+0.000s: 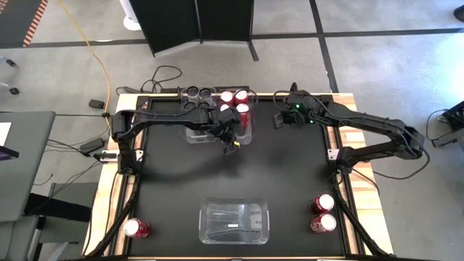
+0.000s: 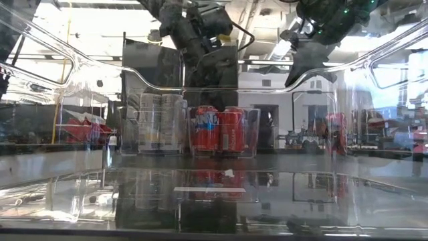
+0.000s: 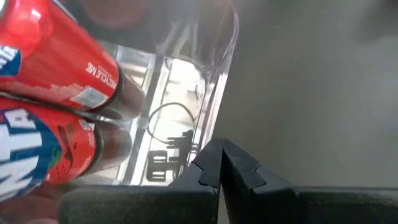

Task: Sort soda cans
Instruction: Adjust the top transparent bin, then put the bottom right red soda can into the bottom transparent bin

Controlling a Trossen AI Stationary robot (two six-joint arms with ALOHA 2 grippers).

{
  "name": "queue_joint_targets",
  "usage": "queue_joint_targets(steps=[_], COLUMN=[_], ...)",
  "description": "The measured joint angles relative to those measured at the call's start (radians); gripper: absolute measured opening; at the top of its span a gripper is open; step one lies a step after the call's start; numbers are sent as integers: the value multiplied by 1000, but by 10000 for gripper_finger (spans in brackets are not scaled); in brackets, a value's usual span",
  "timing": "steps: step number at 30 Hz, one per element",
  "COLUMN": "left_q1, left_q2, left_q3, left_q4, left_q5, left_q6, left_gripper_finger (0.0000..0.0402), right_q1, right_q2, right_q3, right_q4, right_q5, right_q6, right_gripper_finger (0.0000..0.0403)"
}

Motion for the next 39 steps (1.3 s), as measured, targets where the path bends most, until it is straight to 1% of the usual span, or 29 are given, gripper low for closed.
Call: queue_joint_targets(steps=[6,9,13,17,19,21,24,26,29,32,36,39], left_q1=[15,15,8,10,8,7,8,8,7,5,-6,-40], left_q2=[-3,-2,-2,-2,-2,-4,-4,-4,-4,-5,-4,-12], left_q3=[0,34,110,187,228,269,328,365,413,426,425,425], left_q4=[-9,-64,-122,-190,-215,-234,-269,-278,-282,-261,-268,-274], left_q5=[-7,-8,-31,-28,-23,-17,-11,-11,-16,-43,-49,-48], left_q6=[-1,0,14,23,15,5,-10,-30,-31,-10,-48,-56], left_gripper_finger=[0,0,6,35,55,73,95,105,109,107,104,103], right_q1=[2,27,81,144,170,192,203,206,208,219,269,327], right_q2=[0,0,0,0,0,0,0,0,0,-5,-22,-42], right_q3=[0,0,0,0,0,0,0,0,0,0,0,0], right_q4=[-6,-6,-6,-25,-57,-108,-174,-232,-315,-384,-444,-474], right_q5=[0,-1,-4,-7,-12,-50,-144,-175,-183,-185,-190,-190], right_q6=[0,-3,-5,26,87,128,112,104,127,107,105,123], right_gripper_finger=[0,3,23,52,64,73,81,84,84,85,85,96])
